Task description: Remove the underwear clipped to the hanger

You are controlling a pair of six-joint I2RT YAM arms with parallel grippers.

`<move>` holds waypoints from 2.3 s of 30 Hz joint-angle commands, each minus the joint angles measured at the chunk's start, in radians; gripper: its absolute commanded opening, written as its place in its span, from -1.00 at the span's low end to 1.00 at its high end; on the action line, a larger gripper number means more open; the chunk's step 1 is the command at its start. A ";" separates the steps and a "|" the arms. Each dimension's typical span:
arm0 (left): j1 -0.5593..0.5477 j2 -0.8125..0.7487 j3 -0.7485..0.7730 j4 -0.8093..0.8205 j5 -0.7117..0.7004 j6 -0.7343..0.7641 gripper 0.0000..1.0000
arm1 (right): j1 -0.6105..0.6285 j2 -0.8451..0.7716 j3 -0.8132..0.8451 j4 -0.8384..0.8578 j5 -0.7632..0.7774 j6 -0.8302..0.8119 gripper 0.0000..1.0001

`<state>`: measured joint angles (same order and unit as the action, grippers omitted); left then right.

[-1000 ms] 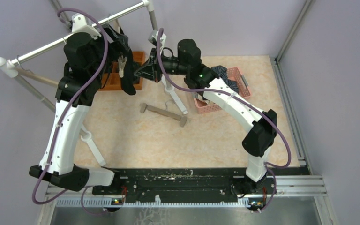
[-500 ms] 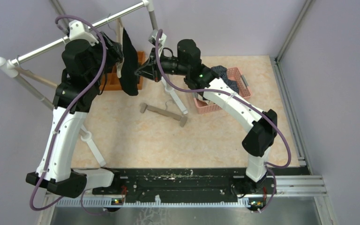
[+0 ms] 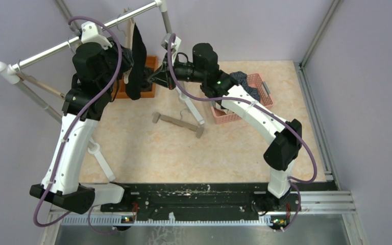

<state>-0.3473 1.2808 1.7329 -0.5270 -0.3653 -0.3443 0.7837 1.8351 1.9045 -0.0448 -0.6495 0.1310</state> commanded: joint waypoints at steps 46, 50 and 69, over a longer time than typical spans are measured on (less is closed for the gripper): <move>-0.005 -0.264 -0.304 0.249 0.138 0.208 -1.00 | -0.012 -0.135 -0.194 0.069 0.208 -0.122 -1.00; -0.005 -0.305 -0.377 0.172 0.239 0.194 -1.00 | -0.018 -0.119 -0.158 0.045 0.224 -0.130 -1.00; -0.005 -0.621 -0.656 -0.148 0.635 0.500 -1.00 | -0.388 -0.195 0.051 -0.697 -0.330 -0.533 0.79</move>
<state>-0.3515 0.7155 1.1336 -0.7517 0.1463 0.0883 0.4618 1.6947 1.8420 -0.5217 -0.6601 -0.2638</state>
